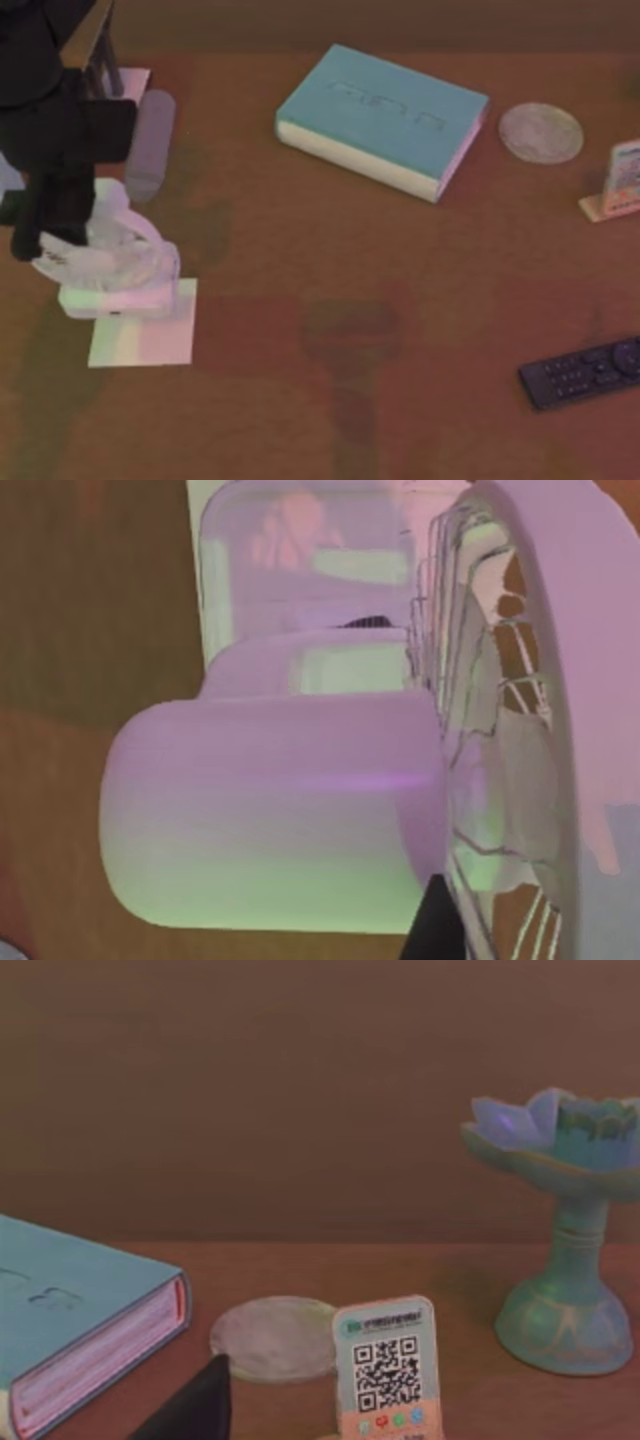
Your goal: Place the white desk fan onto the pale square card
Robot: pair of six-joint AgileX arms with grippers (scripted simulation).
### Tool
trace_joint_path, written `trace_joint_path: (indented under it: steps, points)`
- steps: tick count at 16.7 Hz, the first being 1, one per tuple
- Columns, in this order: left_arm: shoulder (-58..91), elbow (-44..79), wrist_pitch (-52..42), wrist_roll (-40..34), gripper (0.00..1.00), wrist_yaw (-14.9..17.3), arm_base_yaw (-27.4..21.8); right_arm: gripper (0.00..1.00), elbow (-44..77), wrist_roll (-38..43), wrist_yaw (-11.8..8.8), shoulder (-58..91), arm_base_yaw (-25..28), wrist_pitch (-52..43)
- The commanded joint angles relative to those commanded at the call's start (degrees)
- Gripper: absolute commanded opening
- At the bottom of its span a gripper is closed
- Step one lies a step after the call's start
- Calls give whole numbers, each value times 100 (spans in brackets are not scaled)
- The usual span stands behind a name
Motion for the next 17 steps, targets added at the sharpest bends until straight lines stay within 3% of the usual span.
trace_joint_path:
  steps: [12, 17]
  points:
    - [86, -687, 773, 18, 0, 0, 17, 100, 0, 0, 0, 0, 0, 0]
    - [86, -687, 773, 18, 38, 0, 17, 100, 0, 0, 0, 0, 0, 0]
